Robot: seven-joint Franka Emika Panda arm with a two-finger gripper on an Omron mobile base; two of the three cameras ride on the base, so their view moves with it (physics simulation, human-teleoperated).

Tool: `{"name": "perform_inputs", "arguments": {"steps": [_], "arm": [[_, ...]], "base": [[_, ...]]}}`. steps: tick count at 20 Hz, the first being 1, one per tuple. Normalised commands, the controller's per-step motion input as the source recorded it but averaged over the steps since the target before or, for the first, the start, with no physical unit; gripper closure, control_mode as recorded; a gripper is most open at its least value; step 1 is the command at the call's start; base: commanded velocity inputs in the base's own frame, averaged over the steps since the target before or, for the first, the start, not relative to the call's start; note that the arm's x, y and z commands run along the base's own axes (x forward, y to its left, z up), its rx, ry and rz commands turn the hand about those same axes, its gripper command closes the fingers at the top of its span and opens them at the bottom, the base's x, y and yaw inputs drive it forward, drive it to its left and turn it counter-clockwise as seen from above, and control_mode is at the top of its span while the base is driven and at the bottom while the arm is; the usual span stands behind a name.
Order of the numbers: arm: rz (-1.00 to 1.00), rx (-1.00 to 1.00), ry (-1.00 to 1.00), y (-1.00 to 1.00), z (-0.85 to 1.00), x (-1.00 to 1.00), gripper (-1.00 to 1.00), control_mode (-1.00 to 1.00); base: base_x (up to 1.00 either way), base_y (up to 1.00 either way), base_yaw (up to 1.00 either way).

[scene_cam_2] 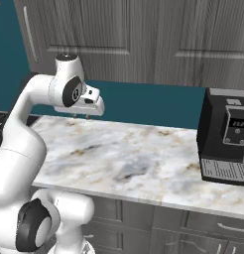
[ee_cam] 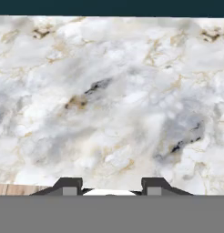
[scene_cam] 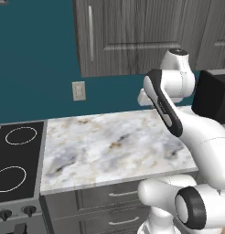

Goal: Open the cabinet and move the ladle to the pot. Then close the cabinet.

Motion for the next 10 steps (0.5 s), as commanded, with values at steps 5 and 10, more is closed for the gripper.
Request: {"name": "perform_inputs", "arguments": {"steps": [5, 10], "arm": [[0.00, 0.00, -0.04, 0.00, 0.00, -0.23, -1.00, -1.00], [0.00, 0.00, -0.08, 0.11, 0.13, -0.50, -1.00, -1.00]], "base": [[0.00, 0.00, 0.00], [0.00, 0.00, 0.00]]}}
